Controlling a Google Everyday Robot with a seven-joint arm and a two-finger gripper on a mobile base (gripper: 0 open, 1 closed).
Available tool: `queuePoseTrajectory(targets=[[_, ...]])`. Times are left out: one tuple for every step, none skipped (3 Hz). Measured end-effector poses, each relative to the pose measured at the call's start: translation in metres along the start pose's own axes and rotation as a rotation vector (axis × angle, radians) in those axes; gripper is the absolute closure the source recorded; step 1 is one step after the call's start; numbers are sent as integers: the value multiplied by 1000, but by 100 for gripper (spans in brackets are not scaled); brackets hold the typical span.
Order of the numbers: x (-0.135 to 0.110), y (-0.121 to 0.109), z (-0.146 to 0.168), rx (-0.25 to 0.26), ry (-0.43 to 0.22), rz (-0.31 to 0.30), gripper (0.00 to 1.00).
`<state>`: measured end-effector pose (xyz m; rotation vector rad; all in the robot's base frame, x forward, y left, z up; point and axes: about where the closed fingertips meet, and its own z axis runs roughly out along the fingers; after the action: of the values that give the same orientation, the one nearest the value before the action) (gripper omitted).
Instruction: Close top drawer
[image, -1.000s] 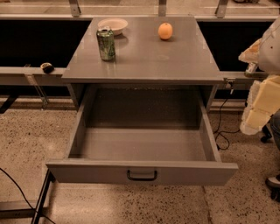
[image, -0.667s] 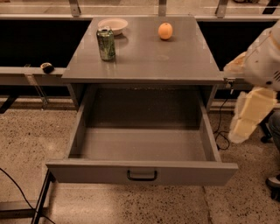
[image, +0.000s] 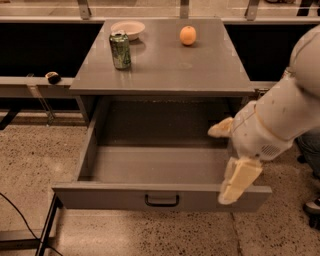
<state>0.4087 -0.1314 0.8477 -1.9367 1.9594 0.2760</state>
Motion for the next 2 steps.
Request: queuePoseTrajectory(targets=[[12,22,50,-48,0,6,37],[37,41,95,-87,13,49,62]])
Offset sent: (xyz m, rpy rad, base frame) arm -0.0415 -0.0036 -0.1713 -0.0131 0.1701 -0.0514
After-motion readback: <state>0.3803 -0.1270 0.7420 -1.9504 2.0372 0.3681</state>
